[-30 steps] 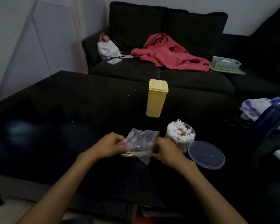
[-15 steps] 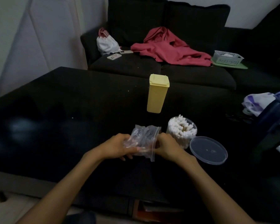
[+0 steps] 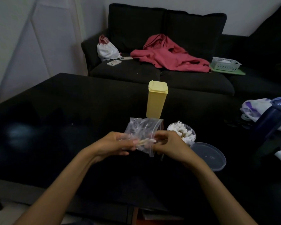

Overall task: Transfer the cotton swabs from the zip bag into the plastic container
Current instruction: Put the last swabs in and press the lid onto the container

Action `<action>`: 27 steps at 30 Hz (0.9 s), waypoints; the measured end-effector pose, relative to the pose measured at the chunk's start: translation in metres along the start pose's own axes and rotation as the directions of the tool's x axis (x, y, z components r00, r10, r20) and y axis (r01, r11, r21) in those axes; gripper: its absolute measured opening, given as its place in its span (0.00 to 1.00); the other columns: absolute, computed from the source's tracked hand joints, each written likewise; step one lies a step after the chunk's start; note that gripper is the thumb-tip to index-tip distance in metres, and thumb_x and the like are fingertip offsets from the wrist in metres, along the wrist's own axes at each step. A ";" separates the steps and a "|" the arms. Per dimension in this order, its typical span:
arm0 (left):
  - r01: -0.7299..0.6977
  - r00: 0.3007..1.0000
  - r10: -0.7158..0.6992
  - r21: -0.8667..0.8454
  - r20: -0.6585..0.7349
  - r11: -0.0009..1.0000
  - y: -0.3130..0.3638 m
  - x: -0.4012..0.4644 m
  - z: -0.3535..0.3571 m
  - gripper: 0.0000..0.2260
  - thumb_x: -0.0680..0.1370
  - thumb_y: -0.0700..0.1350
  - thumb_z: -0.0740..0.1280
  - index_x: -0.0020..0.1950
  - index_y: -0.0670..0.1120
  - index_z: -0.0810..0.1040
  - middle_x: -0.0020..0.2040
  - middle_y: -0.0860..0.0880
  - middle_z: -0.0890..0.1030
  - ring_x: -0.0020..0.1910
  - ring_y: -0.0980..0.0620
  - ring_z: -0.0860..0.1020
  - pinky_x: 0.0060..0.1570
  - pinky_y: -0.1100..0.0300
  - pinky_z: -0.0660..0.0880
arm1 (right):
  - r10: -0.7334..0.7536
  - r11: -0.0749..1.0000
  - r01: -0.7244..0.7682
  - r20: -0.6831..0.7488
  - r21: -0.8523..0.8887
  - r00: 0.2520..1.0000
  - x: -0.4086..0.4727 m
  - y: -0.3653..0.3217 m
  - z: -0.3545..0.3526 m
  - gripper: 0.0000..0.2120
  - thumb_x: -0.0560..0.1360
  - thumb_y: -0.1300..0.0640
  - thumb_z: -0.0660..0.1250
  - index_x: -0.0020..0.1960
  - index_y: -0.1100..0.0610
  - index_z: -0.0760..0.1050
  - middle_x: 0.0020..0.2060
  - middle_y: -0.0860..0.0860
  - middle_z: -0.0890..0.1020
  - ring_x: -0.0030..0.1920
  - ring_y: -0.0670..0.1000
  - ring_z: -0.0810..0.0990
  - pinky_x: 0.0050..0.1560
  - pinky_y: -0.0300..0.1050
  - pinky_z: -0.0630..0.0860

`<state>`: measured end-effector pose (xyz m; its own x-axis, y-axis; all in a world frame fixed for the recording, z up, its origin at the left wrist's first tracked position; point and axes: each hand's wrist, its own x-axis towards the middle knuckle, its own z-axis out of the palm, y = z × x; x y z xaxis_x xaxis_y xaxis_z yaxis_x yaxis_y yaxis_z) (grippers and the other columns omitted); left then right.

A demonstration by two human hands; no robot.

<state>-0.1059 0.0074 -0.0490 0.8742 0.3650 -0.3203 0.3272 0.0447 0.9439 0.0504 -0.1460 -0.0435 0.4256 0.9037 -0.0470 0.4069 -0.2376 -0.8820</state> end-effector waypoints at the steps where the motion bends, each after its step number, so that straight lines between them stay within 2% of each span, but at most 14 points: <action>1: 0.002 1.000 -0.002 -0.008 0.002 1.000 0.001 0.000 0.001 0.09 0.74 0.46 0.70 0.54 0.48 0.83 0.41 0.53 0.85 0.42 0.60 0.82 0.39 0.68 0.76 | -0.017 1.000 0.017 0.000 0.015 1.000 -0.001 -0.001 0.002 0.14 0.70 0.59 0.74 0.55 0.57 0.80 0.44 0.54 0.85 0.42 0.49 0.84 0.44 0.42 0.80; 3: 0.005 1.000 -0.005 -0.011 0.004 1.000 0.001 -0.001 0.003 0.09 0.74 0.45 0.70 0.53 0.48 0.83 0.42 0.53 0.85 0.42 0.61 0.82 0.38 0.68 0.76 | -0.038 0.999 0.038 -0.007 0.030 0.999 -0.003 -0.004 0.005 0.11 0.70 0.58 0.74 0.52 0.56 0.81 0.44 0.52 0.85 0.44 0.48 0.84 0.46 0.43 0.81; 7: -0.008 0.999 0.010 0.064 -0.033 0.998 0.000 0.000 0.006 0.08 0.74 0.48 0.70 0.51 0.52 0.84 0.47 0.49 0.84 0.45 0.59 0.82 0.38 0.67 0.76 | -0.013 0.987 0.019 -0.037 0.157 0.999 -0.008 -0.013 0.010 0.05 0.69 0.60 0.75 0.45 0.56 0.81 0.38 0.48 0.86 0.40 0.45 0.84 0.40 0.36 0.78; 10: -0.012 0.999 0.019 0.152 -0.043 0.988 0.001 0.001 0.005 0.10 0.72 0.52 0.71 0.52 0.56 0.83 0.51 0.52 0.84 0.51 0.57 0.80 0.42 0.66 0.76 | 0.074 0.978 -0.074 0.006 0.194 0.997 -0.012 -0.016 0.009 0.07 0.68 0.57 0.75 0.45 0.55 0.82 0.39 0.49 0.86 0.40 0.46 0.84 0.39 0.35 0.78; 13: -0.024 0.999 0.031 0.187 -0.032 0.982 0.003 0.001 0.003 0.10 0.71 0.52 0.71 0.52 0.57 0.83 0.50 0.55 0.84 0.50 0.58 0.81 0.49 0.64 0.75 | 0.180 0.954 -0.181 0.026 0.238 0.983 -0.012 -0.017 0.008 0.08 0.70 0.59 0.73 0.48 0.59 0.82 0.38 0.51 0.85 0.37 0.44 0.84 0.35 0.32 0.77; 17: -0.057 0.998 0.057 0.216 0.008 0.975 0.003 0.002 0.006 0.11 0.73 0.51 0.71 0.54 0.56 0.83 0.52 0.58 0.83 0.52 0.63 0.80 0.51 0.66 0.72 | 0.218 0.942 -0.217 0.026 0.256 0.976 -0.012 -0.021 0.011 0.06 0.67 0.56 0.75 0.43 0.56 0.83 0.33 0.48 0.85 0.33 0.42 0.83 0.30 0.30 0.74; 21: -0.033 0.999 0.026 0.267 0.030 0.963 0.002 0.003 0.001 0.13 0.72 0.54 0.71 0.57 0.58 0.81 0.55 0.57 0.82 0.56 0.60 0.78 0.52 0.63 0.72 | 0.270 0.935 -0.261 -0.005 0.238 0.963 -0.008 -0.022 0.012 0.03 0.67 0.59 0.76 0.39 0.56 0.82 0.27 0.46 0.82 0.28 0.39 0.80 0.26 0.29 0.72; 24: 0.014 0.999 -0.025 0.219 0.046 0.976 0.006 0.000 -0.006 0.19 0.71 0.56 0.71 0.61 0.57 0.78 0.55 0.54 0.81 0.53 0.57 0.79 0.49 0.63 0.74 | 0.287 0.935 -0.263 -0.073 0.239 0.955 -0.005 -0.017 0.009 0.03 0.68 0.63 0.75 0.41 0.60 0.83 0.28 0.47 0.82 0.31 0.43 0.80 0.30 0.30 0.75; 27: 0.044 0.999 -0.045 0.062 0.013 0.997 0.009 -0.002 -0.013 0.14 0.73 0.56 0.68 0.56 0.54 0.82 0.51 0.52 0.84 0.51 0.56 0.82 0.51 0.61 0.76 | 0.278 0.939 -0.252 -0.086 0.234 0.957 -0.005 -0.016 0.006 0.03 0.68 0.64 0.75 0.40 0.58 0.83 0.33 0.49 0.84 0.35 0.43 0.81 0.35 0.31 0.78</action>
<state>-0.1094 0.0191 -0.0384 0.8631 0.3508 -0.3632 0.3870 0.0026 0.9221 0.0372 -0.1448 -0.0320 0.5897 0.7679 -0.2503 0.0858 -0.3678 -0.9260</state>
